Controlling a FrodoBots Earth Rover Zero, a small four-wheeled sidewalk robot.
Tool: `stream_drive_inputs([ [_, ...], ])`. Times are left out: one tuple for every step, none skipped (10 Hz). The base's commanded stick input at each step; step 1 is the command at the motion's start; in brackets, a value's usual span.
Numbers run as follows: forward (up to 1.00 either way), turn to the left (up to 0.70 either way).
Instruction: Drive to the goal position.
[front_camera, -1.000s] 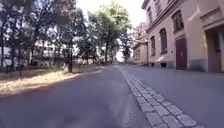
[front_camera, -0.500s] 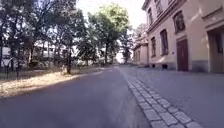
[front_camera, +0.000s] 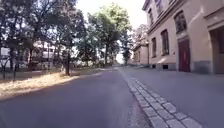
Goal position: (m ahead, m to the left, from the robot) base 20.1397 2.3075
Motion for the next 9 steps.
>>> stream_drive_inputs([
  [0.45, 0.0],
  [0.45, 0.0],
  [0.45, 0.0],
  [0.45, 0.0],
  [0.45, 0.0],
  [0.45, 0.0],
  [0.45, 0.0],
  [0.45, 0.0],
  [0.45, 0.0],
])
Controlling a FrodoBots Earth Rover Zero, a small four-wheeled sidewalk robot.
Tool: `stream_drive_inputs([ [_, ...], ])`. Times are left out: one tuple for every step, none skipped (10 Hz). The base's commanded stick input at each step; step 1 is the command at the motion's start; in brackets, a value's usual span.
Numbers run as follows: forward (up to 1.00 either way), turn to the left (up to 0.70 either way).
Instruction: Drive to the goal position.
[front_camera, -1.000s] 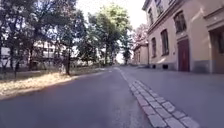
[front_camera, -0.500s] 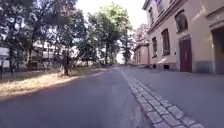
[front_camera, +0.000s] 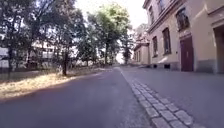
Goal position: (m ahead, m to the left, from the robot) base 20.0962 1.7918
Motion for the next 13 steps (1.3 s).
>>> stream_drive_inputs([
  [0.45, 0.0],
  [0.45, 0.0],
  [0.45, 0.0],
  [0.45, 0.0],
  [0.45, 0.0],
  [0.45, 0.0],
  [0.45, 0.0],
  [0.45, 0.0],
  [0.45, 0.0],
  [0.45, 0.0],
  [0.45, 0.0],
  [0.45, 0.0],
  [0.45, 0.0],
])
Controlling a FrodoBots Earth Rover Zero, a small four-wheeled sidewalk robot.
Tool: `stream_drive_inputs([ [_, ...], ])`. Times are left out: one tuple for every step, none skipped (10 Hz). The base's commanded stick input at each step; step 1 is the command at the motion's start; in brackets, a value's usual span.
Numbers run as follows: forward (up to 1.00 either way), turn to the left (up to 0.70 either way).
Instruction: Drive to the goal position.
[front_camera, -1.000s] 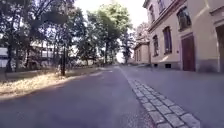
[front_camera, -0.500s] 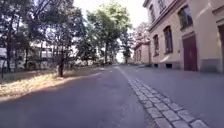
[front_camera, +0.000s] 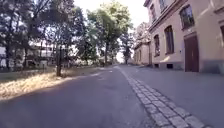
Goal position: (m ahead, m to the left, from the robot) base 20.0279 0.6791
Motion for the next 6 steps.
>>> stream_drive_inputs([
  [0.45, 0.0],
  [0.45, 0.0],
  [0.45, 0.0],
  [0.45, 0.0],
  [0.45, 0.0],
  [0.45, 0.0],
])
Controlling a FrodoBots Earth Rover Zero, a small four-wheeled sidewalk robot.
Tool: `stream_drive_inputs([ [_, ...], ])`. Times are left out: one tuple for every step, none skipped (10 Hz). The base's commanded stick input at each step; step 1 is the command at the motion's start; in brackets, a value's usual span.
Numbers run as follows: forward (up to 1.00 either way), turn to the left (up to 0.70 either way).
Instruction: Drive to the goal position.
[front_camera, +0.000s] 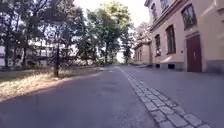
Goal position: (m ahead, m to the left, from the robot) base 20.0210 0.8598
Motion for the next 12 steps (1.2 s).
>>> stream_drive_inputs([
  [0.45, 0.0],
  [0.45, 0.0],
  [0.45, 0.0],
  [0.45, 0.0],
  [0.45, 0.0],
  [0.45, 0.0],
  [0.45, 0.0],
  [0.45, 0.0],
  [0.45, 0.0],
  [0.45, 0.0],
  [0.45, 0.0],
  [0.45, 0.0],
])
